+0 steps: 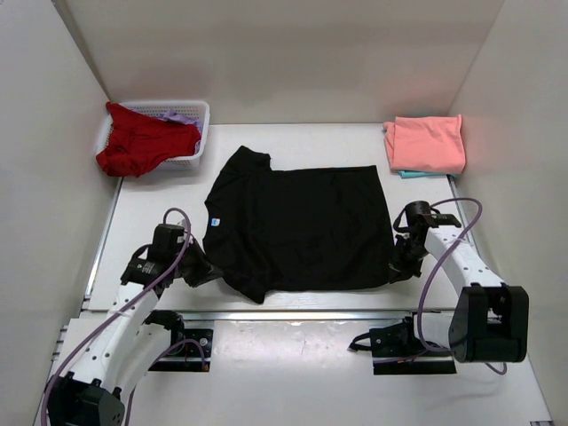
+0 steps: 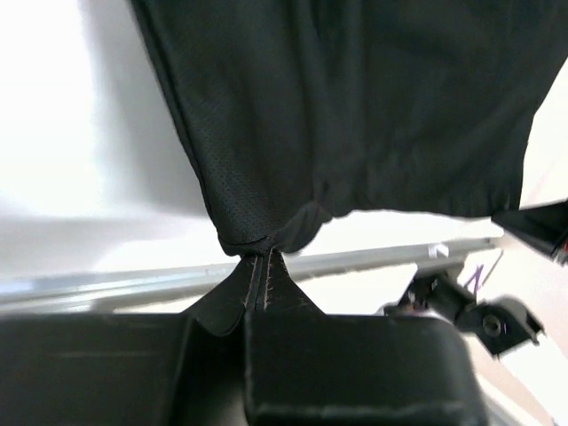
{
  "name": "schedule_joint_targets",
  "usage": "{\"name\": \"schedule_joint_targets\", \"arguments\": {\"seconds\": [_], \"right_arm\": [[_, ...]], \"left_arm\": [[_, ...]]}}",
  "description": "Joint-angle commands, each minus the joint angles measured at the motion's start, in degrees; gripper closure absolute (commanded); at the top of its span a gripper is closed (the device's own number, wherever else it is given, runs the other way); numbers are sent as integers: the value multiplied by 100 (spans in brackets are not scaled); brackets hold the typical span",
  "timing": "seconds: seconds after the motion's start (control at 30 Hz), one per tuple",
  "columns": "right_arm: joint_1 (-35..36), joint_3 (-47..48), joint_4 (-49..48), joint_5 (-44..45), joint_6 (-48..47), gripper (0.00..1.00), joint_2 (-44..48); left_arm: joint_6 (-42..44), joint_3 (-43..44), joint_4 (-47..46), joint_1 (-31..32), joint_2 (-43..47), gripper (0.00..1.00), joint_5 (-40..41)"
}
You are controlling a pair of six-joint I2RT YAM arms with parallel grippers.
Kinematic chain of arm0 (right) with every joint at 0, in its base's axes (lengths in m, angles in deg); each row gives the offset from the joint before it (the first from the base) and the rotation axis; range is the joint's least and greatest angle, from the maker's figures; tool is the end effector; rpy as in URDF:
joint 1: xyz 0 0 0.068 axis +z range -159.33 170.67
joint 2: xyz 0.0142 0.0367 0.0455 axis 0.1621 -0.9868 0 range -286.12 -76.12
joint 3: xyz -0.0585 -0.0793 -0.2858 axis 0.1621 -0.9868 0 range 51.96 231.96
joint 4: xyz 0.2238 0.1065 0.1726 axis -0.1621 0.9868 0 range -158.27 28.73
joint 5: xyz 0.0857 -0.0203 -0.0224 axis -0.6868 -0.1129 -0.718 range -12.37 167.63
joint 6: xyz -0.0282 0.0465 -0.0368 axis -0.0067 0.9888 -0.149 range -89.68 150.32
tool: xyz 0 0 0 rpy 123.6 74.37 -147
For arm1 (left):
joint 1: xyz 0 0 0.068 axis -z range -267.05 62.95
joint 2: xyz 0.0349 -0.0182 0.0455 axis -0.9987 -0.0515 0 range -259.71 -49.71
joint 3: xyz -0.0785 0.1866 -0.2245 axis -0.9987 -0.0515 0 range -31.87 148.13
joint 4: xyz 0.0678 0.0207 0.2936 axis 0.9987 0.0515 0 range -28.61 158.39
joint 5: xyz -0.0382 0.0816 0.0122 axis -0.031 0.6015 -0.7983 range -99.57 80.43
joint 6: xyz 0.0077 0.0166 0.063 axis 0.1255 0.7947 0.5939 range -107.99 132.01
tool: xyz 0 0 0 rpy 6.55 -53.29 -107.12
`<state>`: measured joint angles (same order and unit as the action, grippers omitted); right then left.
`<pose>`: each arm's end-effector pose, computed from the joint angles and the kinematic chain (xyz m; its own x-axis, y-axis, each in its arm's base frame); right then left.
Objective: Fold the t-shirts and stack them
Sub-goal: Grap the side of the flattened tshirt closest away from the robot with both arms
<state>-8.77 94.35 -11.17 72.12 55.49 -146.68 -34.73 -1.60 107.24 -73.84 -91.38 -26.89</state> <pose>0.2143 0.0071 0.1832 -0.9095 0.4144 -0.0338 0.4078 0.9049 0.1218 0.1531 -0.0518 0.2075 -0.8342 -0.5183 -0.1884 -0.3393 0.7516 -0.5656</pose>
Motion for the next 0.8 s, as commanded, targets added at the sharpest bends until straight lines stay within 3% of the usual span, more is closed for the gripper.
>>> {"name": "schedule_joint_targets", "arguments": {"seconds": [0.0, 0.27, 0.53, 0.77], "right_arm": [[-47, 147, 529, -221, -135, 100, 236], [-600, 277, 715, -336, -302, 100, 316], [-715, 1365, 469, -494, -293, 100, -902], [-654, 2667, 495, -494, -398, 100, -2065]], "left_arm": [[235, 156, 828, -3, 141, 100, -447], [-186, 225, 637, -170, 213, 100, -474], [164, 734, -610, -653, -1700, 100, -553], [526, 1650, -928, -960, -3205, 100, -509]]}}
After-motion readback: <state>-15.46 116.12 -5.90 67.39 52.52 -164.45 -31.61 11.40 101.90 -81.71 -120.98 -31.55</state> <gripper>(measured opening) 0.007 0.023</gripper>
